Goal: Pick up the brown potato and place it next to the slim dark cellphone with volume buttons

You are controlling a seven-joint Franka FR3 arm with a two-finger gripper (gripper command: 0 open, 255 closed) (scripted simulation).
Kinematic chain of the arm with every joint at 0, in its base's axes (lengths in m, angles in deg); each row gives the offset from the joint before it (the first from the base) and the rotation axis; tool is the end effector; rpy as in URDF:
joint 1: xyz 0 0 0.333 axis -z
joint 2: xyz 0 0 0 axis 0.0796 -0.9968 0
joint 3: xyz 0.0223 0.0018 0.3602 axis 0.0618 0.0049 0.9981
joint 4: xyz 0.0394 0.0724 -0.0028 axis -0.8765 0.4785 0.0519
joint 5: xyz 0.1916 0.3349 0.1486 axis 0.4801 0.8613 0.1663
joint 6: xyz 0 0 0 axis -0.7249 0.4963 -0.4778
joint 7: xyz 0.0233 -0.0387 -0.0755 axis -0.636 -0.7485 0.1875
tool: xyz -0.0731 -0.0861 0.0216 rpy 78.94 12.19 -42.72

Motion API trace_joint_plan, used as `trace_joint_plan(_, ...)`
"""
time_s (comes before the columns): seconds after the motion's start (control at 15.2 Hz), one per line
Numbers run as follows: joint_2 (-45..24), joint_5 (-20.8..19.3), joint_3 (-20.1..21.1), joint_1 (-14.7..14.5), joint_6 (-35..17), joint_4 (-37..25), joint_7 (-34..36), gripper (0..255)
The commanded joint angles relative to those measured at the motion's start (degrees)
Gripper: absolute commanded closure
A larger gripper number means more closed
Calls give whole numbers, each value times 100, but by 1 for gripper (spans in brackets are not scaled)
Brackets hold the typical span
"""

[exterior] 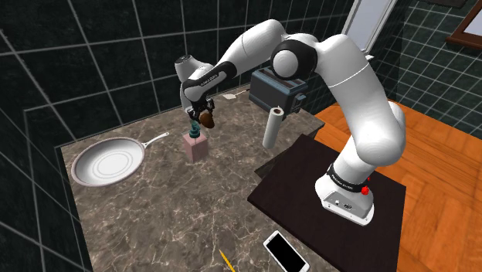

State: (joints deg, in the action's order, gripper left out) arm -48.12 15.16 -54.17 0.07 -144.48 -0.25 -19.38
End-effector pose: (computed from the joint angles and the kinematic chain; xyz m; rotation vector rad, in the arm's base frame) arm 0.7658 0.0732 0.1703 2.8838 -0.3271 -0.1134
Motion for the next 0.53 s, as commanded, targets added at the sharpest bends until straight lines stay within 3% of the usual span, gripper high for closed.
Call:
trace_joint_plan(0.0,-2,0,0,0,1,-1,0,255)
trace_joint_plan(0.46,55,5,4,3,37,19,-10,255)
